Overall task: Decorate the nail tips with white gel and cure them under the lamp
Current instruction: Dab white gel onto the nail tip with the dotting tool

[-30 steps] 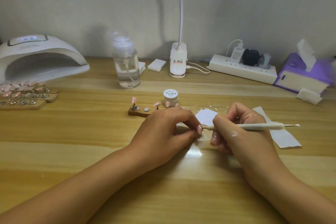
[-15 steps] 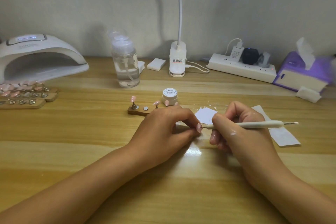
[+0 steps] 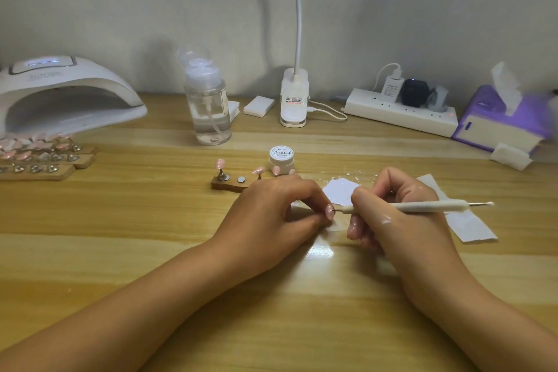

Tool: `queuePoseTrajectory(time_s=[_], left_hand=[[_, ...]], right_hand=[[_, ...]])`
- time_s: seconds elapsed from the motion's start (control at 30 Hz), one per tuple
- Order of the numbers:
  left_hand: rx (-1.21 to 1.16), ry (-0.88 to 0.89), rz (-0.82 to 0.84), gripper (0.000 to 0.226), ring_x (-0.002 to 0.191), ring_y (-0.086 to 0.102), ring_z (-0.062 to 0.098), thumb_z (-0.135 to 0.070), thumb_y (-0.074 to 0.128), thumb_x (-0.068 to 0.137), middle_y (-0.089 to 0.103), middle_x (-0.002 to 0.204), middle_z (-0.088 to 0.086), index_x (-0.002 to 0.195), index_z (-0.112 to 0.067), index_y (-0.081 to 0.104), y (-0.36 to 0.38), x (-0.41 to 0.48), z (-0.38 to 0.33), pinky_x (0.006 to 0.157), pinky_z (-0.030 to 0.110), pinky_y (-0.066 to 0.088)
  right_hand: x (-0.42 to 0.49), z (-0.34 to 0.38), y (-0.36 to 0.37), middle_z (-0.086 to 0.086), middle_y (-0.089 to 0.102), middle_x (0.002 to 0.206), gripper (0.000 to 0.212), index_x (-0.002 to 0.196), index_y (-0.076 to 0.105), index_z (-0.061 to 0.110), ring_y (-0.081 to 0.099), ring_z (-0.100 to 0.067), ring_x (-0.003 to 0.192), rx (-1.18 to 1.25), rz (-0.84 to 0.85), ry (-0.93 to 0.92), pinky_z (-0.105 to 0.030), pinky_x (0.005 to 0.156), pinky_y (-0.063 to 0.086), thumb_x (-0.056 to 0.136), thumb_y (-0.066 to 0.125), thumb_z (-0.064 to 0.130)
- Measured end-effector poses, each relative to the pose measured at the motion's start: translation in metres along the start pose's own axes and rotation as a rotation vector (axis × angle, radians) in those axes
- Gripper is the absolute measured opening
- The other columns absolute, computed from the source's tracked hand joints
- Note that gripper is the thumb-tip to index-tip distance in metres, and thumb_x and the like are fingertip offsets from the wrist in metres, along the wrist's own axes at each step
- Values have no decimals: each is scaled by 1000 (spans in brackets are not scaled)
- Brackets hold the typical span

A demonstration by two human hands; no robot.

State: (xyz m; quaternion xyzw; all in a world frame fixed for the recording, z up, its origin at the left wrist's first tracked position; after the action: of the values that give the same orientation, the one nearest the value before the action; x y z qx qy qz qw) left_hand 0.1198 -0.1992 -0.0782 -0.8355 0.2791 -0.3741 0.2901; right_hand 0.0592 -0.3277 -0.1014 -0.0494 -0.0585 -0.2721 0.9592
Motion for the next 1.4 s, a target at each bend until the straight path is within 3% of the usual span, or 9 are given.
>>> queuePoseTrajectory(time_s=[0.2,0.37,0.57,0.8,0.93,1.0,1.07,1.3,1.4], left_hand=[[-9,14,-9,7,65,47,-24,-19,74,85,50,61,-45,82,-25,72,0,0,1,98,3,17],[-20,13,-5,7,67,47,-24,-21,73,86,48,59,-46,82,-26,72,1,0,-1,112,32,20],[-18,3,-1,9,63,48,-23,-17,75,85,52,61,-43,82,-25,72,1,0,1,90,-2,20],[-49,-9,8,9,64,49,-22,-17,74,86,52,61,-41,82,-25,72,1,0,0,100,15,27],[-31,21,0,9,60,45,-27,-11,74,84,47,56,-46,82,-19,72,0,-1,-3,98,0,20],[-55,4,6,8,61,46,-25,-13,74,85,50,59,-43,82,-20,73,0,-1,-1,105,16,27],[-72,-19,14,7,63,48,-22,-17,75,85,55,63,-36,82,-24,73,1,0,1,96,32,34],[-13,-10,6,8,64,49,-21,-17,76,83,53,62,-40,82,-24,73,-1,0,0,85,0,25],[-27,-7,10,8,63,49,-20,-15,76,83,55,61,-32,82,-23,73,0,0,0,81,2,27]], right_hand=[[5,17,-24,-4,53,45,31,57,47,24,45,-7,40,77,-146,-116,-16,41,36,79,66,14],[19,11,-37,-3,51,49,37,71,47,15,36,-5,42,-337,-149,-119,-29,49,32,87,69,40],[21,-6,-31,-1,67,53,30,71,49,15,56,-10,48,-507,-58,-16,-30,55,41,84,69,32],[21,-2,-32,-3,65,50,23,66,47,13,55,-13,47,-473,-82,-29,-30,53,41,77,66,20],[17,14,-41,-5,65,51,25,68,48,13,55,-9,45,-357,-182,-122,-31,53,42,83,66,20],[11,23,-40,-8,63,50,30,68,45,14,51,-9,41,-192,-196,-159,-27,49,41,90,65,16],[7,18,-27,-8,57,44,31,66,42,14,44,-10,36,-3,-116,-95,-19,39,36,90,61,7],[-1,0,1,-9,54,40,35,52,44,20,40,-9,34,-22,33,26,-15,35,31,77,60,3],[0,-2,4,-8,56,42,20,52,45,21,43,-11,36,-78,57,35,-16,37,34,66,60,18]])
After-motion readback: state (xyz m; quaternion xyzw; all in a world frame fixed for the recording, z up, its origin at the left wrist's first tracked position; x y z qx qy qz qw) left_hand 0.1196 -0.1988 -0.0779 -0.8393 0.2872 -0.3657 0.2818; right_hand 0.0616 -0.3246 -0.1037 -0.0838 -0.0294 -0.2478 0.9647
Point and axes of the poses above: each hand's wrist, its own x-axis towards the middle knuckle, its own y-axis out of the palm, z = x × y, the point moved 10 cm from there along x, towards the middle knuckle
